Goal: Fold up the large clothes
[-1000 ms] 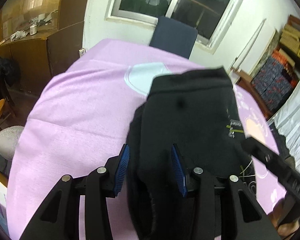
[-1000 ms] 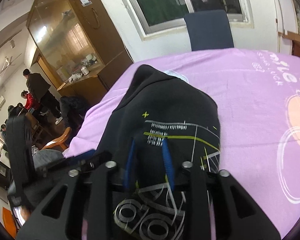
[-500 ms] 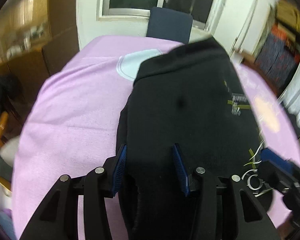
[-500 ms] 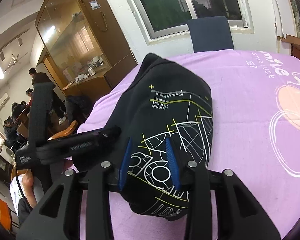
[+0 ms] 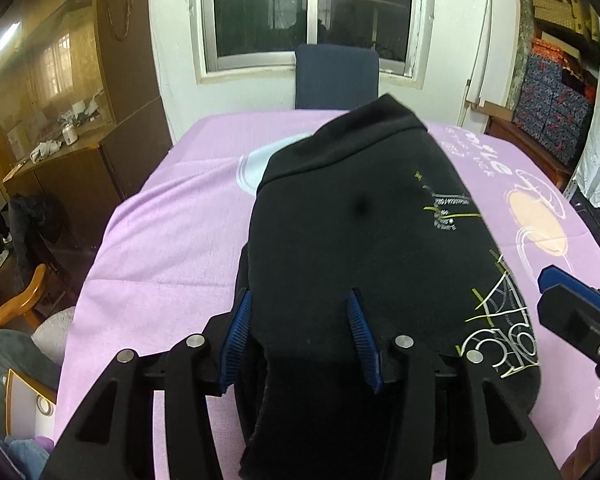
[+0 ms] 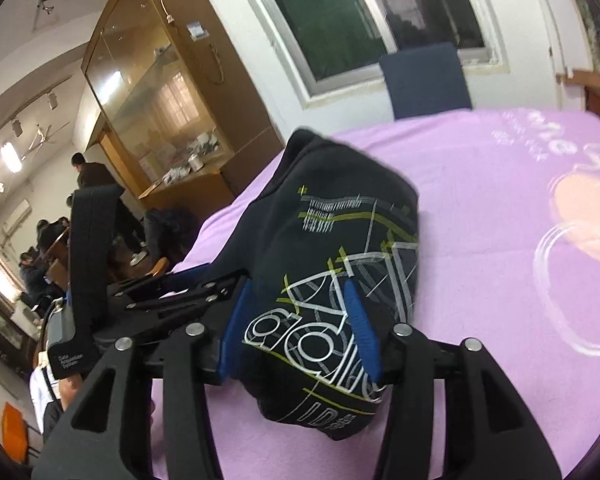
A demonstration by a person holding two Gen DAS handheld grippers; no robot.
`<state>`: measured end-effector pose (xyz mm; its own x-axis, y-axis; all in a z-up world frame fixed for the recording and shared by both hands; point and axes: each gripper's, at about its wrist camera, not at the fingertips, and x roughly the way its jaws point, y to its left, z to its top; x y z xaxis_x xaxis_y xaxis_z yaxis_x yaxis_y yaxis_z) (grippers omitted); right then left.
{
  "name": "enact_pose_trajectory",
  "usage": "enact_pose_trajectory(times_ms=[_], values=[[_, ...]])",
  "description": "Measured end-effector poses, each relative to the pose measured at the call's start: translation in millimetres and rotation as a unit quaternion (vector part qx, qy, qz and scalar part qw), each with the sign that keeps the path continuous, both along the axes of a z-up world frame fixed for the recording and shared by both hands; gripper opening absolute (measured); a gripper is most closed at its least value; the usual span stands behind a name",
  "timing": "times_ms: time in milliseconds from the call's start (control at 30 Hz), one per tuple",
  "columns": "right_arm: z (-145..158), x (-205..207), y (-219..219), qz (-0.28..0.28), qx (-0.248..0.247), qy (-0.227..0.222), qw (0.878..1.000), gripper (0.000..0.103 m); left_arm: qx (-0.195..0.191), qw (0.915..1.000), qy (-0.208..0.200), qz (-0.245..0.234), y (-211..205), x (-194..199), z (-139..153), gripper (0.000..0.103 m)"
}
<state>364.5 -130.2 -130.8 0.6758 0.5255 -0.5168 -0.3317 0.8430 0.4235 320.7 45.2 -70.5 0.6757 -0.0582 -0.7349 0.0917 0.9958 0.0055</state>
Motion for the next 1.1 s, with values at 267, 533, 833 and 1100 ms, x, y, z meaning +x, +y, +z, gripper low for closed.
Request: enact_pose_trajectory(times_ms=[267, 533, 833, 1100], values=[[0.2, 2.2, -4.6, -0.009, 0.004, -0.001, 1.0, 0.055, -0.002, 0.9999, -0.015, -0.006, -2.1, -2.0, 7.2, 0.052], [-8.2, 6.0, -1.2, -0.007, 0.002, 0.014, 1.0, 0.055, 0.002, 0.9997, -0.013, -0.019, -10.9, -6.8, 5.2, 0.052], [-30.5, 16.7, 3.0, -0.015, -0.03, 0.044, 0.998, 0.066, 0.015, 0.9995, 0.015, -0.022, -12.0, 0.6, -11.3, 0.061], [-28.3, 23.0, -38.7, -0.026, 0.088, 0.07, 0.993, 0.086, -0.157, 0.9856, 0.063, 0.003, 62.7, 11.2, -8.8, 0.095]])
